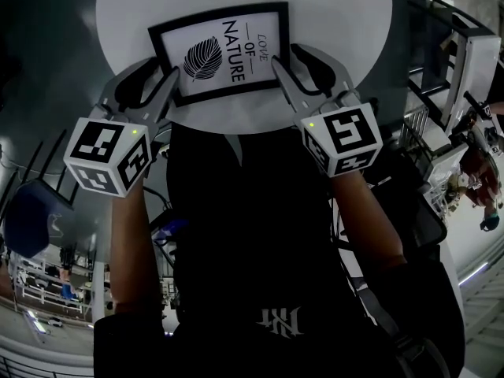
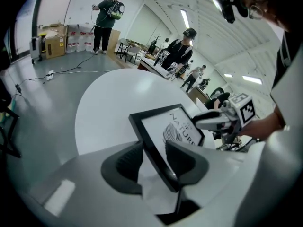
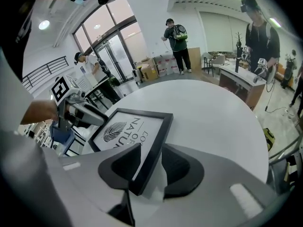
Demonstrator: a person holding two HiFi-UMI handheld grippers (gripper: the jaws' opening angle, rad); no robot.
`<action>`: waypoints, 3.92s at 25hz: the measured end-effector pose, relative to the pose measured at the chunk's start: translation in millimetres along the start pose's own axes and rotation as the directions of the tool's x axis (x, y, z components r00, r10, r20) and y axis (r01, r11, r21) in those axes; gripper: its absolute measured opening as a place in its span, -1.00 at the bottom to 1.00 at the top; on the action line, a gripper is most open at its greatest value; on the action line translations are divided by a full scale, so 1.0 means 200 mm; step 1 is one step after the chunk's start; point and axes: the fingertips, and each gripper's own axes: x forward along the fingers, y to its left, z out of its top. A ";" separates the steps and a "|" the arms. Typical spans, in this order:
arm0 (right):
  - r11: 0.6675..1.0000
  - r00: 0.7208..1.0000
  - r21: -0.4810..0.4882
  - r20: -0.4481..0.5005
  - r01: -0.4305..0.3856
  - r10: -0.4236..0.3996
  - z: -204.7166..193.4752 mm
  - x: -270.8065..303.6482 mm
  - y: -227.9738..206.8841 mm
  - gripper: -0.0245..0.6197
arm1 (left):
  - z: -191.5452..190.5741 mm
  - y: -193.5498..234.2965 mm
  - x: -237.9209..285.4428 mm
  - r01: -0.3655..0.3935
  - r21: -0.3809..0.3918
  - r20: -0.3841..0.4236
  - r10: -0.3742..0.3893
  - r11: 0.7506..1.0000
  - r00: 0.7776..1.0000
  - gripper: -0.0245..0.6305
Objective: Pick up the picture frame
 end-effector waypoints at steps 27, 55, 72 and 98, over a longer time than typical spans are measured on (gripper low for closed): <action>1.000 1.000 0.006 -0.010 0.027 -0.027 0.02 -0.01 -0.02 -0.61 | 0.00 -0.01 -0.02 -0.047 0.021 -0.026 0.047 0.999 0.999 -0.56; 0.993 0.980 -0.020 0.169 0.114 -0.109 0.41 -0.28 0.00 -0.80 | 0.28 -0.07 -0.29 -0.125 0.076 0.130 0.114 0.989 0.985 -0.76; 0.994 0.978 -0.030 0.180 0.109 -0.102 0.45 -0.24 0.04 -0.85 | 0.37 0.01 -0.36 -0.157 0.093 0.179 0.138 0.983 0.974 -0.76; 0.975 0.906 -0.118 0.405 0.186 -0.123 1.06 -0.85 0.12 -0.86 | 0.96 -0.32 -0.95 -0.245 0.184 0.416 0.151 0.952 0.897 -0.77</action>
